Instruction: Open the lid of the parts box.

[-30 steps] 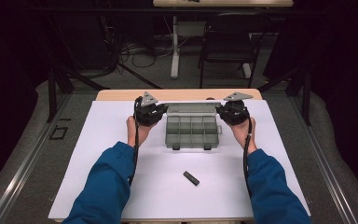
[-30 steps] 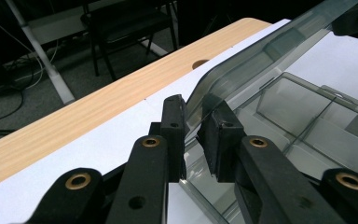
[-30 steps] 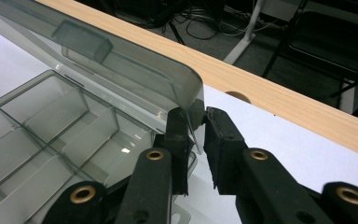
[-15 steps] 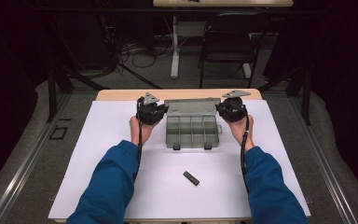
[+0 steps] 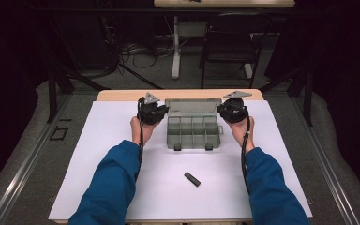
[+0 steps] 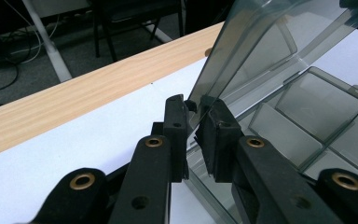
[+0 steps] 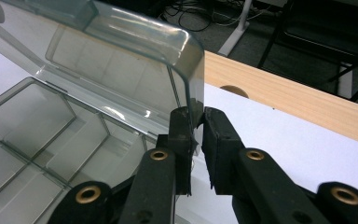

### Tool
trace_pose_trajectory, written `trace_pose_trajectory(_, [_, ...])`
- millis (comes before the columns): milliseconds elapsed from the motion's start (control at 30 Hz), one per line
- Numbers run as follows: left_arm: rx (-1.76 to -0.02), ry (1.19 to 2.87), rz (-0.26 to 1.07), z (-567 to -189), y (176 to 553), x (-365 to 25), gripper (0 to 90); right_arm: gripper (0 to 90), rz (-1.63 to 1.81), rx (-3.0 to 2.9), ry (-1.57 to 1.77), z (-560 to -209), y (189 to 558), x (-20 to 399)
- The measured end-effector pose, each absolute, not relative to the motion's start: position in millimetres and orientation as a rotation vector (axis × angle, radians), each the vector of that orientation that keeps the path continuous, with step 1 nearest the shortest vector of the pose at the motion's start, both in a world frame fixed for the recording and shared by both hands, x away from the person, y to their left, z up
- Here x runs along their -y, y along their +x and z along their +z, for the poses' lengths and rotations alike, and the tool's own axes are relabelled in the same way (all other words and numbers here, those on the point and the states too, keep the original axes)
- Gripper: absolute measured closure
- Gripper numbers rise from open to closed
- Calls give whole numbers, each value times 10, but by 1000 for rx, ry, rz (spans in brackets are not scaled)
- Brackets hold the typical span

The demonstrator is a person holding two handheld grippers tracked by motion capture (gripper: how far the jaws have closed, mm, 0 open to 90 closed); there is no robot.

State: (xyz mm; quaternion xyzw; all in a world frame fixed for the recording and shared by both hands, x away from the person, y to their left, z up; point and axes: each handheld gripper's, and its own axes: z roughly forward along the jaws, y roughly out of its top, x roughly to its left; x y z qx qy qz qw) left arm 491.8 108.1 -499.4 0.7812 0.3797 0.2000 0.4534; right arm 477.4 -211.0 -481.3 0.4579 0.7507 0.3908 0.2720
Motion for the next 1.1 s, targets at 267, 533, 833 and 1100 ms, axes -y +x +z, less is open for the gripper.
trace_pose_trajectory(267, [-945,1933,477,-5005,4941,-1087,804,817,1042,-2017,1235,-4799,4755,2097])
trace_pose_trajectory(533, [-954,1935,480,-5017,4966,-1072,807,822,1047,-2011,1241,-4809,4779,2109])
trace_pose_trajectory(833, [-994,1940,464,-5093,5035,-1050,810,821,1038,-2021,1274,-4869,4863,2104])
trace_pose_trajectory(1100, [-1025,1926,444,-5136,5068,-1047,815,823,1027,-2027,1298,-4940,4915,2106])
